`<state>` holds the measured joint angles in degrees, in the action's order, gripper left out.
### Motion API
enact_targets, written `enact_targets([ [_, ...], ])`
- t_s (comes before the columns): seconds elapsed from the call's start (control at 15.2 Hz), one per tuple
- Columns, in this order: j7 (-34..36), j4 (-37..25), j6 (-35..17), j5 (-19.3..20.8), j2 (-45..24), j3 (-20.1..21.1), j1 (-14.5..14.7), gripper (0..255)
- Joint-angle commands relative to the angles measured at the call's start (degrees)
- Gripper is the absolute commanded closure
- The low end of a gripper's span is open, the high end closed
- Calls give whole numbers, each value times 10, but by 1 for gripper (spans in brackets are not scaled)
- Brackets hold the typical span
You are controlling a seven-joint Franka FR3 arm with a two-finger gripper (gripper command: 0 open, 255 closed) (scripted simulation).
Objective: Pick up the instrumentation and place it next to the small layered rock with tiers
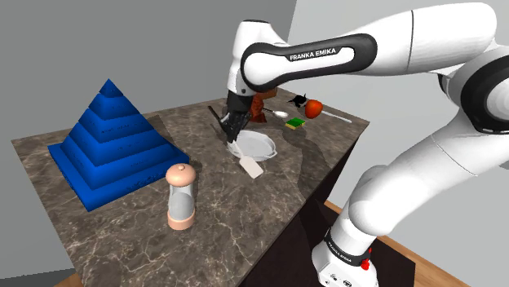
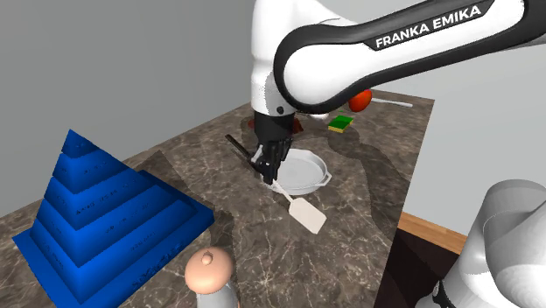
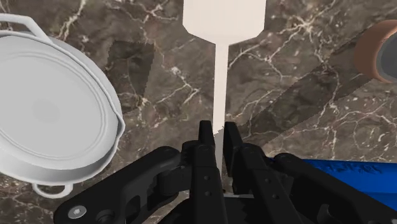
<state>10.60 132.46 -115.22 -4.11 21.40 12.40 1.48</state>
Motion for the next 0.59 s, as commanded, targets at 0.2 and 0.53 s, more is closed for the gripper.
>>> enact_targets([
  [0.2,-1,-33,40,1,7,-3,-1,255],
  [0.53,-1,-69,78,2,9,-5,-2,255],
])
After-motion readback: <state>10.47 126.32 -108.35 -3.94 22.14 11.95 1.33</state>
